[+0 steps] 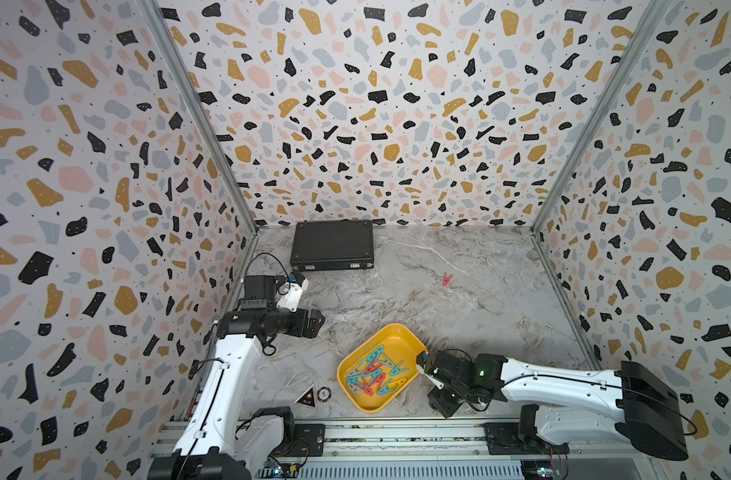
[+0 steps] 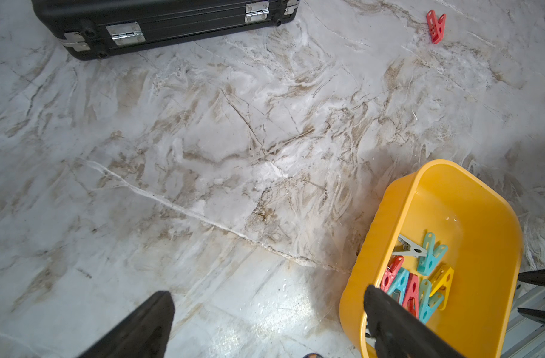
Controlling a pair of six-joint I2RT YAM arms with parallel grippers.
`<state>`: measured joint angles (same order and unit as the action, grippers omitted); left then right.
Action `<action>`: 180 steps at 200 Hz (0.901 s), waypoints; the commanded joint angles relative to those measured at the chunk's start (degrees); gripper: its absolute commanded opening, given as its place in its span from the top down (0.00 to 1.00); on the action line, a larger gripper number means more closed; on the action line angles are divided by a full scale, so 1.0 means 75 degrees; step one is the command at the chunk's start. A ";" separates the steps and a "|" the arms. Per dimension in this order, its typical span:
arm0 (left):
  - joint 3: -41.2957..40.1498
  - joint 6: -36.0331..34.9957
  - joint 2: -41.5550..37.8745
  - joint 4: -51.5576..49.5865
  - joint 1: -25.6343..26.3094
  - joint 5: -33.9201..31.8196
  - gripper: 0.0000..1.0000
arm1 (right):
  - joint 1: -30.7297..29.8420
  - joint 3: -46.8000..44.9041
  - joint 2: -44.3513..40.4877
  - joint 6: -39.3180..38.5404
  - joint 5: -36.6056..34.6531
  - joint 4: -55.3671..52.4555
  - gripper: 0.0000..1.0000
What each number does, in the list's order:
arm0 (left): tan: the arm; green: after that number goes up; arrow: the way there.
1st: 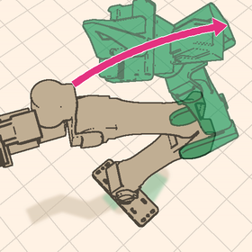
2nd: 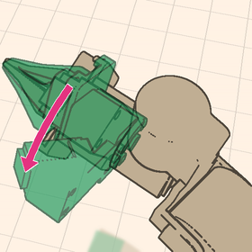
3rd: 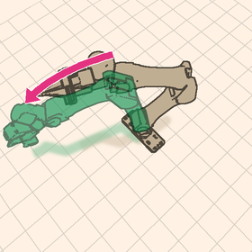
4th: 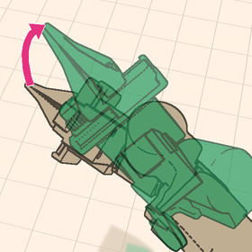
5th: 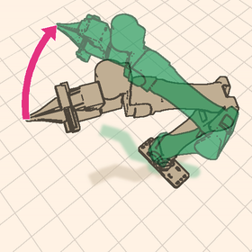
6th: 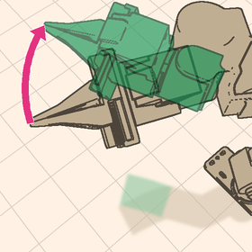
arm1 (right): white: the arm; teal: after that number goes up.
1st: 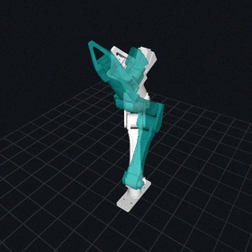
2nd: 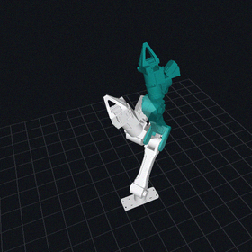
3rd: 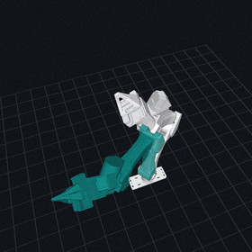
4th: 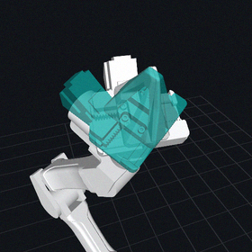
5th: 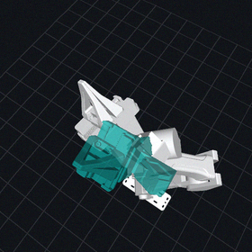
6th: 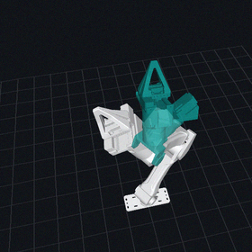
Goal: Take the clothespins out of the storage box
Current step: Pick up the clothespin from the center of the board.
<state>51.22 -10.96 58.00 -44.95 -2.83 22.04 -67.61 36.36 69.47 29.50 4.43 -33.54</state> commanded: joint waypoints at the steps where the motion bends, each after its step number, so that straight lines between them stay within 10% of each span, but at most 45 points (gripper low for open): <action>1: -0.0067 -0.0086 0.0013 0.0040 0.0026 0.0162 0.00 | -0.0032 -0.0101 -0.0133 -0.0042 -0.0074 0.0097 0.50; 180: -0.0061 -0.0094 -0.0007 0.0017 0.0026 0.0172 0.00 | -0.0067 -0.0430 0.0255 0.0227 -0.0604 0.0261 0.60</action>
<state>51.22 -10.96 58.00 -44.97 -2.81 22.04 -67.85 33.47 71.07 29.80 3.01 -30.83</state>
